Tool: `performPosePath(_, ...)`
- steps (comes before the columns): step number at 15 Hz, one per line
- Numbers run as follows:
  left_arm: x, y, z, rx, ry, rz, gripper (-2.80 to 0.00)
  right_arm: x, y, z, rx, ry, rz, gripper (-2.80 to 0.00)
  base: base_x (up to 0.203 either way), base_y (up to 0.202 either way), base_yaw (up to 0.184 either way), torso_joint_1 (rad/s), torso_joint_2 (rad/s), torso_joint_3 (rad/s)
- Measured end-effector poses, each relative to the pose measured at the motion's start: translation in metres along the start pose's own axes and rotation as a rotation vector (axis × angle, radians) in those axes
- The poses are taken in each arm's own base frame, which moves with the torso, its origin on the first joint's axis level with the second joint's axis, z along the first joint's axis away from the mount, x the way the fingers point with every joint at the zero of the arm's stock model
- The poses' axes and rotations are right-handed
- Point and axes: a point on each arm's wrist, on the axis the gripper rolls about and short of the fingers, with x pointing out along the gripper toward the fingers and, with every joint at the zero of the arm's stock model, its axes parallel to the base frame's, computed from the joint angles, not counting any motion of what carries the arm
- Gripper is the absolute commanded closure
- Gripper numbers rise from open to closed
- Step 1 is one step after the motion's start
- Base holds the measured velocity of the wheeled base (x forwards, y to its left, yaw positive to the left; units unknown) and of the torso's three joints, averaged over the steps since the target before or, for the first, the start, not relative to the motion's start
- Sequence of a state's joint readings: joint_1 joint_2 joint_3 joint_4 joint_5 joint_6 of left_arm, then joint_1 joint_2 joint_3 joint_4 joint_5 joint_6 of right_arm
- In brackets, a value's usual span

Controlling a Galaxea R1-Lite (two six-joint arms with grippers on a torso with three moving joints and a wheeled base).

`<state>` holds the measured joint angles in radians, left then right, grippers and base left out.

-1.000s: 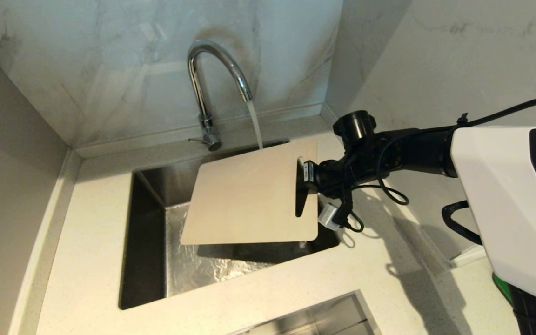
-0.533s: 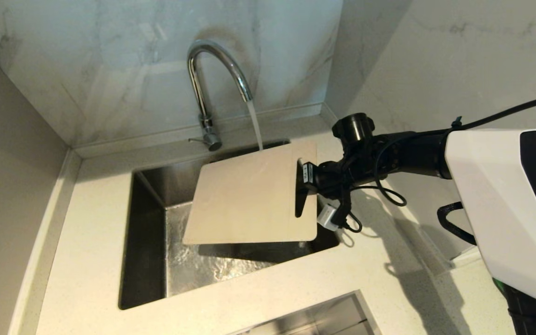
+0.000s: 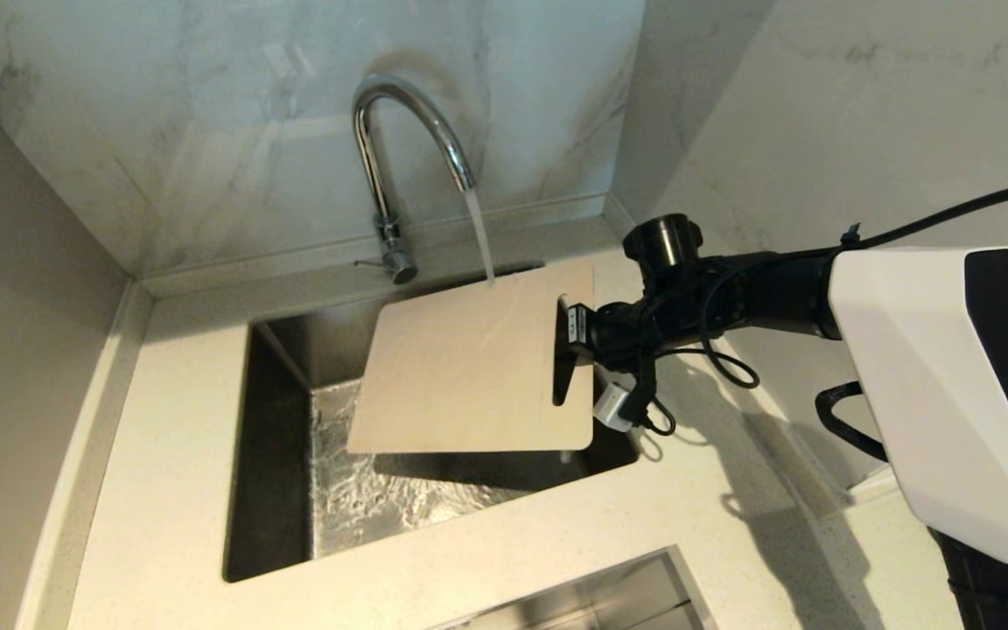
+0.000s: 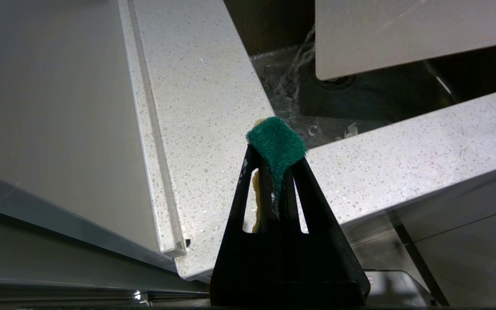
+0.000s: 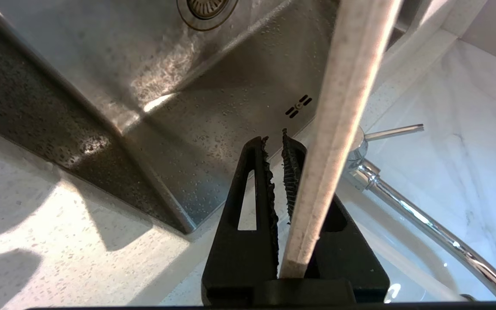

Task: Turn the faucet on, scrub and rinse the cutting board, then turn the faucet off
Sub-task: Scrub the cutting board underwater

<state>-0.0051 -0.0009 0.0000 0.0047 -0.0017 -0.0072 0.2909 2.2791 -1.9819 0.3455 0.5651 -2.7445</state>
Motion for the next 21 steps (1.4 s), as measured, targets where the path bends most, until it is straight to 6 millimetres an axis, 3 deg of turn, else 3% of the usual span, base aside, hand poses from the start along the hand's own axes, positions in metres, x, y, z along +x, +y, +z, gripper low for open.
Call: performPosePath(21, 0.0, 0.0, 0.0, 0.0, 0.0, 0.0, 0.0, 0.0066, 0.0038, -0.0016, -0.003, 0.024, -0.008, 0.0, 0.0, 0.0, 0.0, 0.0, 0.0, 0.0)
